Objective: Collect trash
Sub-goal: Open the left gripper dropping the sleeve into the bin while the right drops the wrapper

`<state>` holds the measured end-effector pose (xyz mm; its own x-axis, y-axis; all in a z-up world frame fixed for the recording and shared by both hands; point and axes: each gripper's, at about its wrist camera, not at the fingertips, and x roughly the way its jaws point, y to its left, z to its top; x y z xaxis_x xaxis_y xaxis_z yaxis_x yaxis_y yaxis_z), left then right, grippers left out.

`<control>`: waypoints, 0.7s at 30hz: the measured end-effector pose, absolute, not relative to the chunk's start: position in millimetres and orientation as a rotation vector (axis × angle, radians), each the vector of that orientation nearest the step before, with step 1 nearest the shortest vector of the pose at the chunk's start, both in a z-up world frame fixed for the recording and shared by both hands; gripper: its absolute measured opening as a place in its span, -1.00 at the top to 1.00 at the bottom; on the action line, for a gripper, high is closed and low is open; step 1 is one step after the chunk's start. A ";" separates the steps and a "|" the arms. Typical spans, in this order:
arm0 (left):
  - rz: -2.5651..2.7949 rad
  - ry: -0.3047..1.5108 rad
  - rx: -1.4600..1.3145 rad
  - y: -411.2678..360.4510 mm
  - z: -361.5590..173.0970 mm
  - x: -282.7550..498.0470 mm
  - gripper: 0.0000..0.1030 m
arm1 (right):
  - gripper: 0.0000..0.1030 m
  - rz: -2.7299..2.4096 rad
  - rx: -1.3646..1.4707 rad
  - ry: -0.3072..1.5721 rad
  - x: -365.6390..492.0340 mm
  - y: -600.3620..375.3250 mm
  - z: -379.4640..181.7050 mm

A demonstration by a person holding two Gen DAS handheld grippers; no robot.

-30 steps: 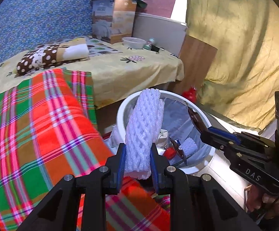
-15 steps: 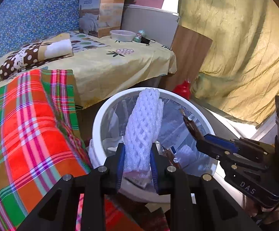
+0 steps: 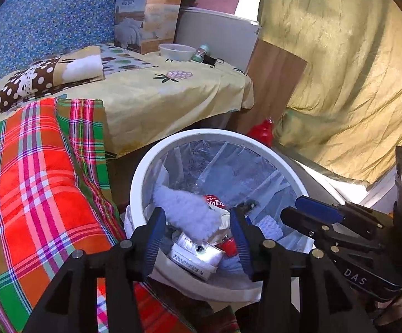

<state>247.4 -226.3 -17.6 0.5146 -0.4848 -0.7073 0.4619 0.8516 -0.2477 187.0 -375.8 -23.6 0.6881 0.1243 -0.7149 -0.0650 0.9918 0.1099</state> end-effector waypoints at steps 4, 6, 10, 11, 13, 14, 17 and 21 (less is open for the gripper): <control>-0.564 0.840 -0.028 -220.0 -11.5 235.7 0.07 | 0.34 0.104 0.083 0.795 182.0 -371.9 -20.1; -0.558 0.832 -0.025 -216.3 -8.4 227.5 0.07 | 0.34 0.107 0.085 0.788 177.5 -368.8 -17.4; -0.551 0.818 -0.028 -208.1 -2.0 211.5 0.07 | 0.34 0.117 0.081 0.768 167.6 -360.9 -10.6; -0.549 0.814 -0.029 -206.1 -0.4 207.3 0.07 | 0.34 0.121 0.081 0.767 164.3 -358.3 -8.8; -0.544 0.811 -0.031 -201.6 1.4 199.5 0.07 | 0.34 0.129 0.074 0.757 157.4 -352.1 -6.1; -0.538 0.812 -0.037 -197.4 2.7 194.0 0.07 | 0.34 0.132 0.071 0.753 154.8 -350.1 -5.2; -0.526 0.798 -0.040 -188.6 7.0 180.8 0.07 | 0.34 0.146 0.066 0.738 144.4 -343.3 -1.2; -0.509 0.781 -0.052 -173.7 13.3 163.9 0.07 | 0.34 0.156 0.056 0.715 134.1 -334.8 3.9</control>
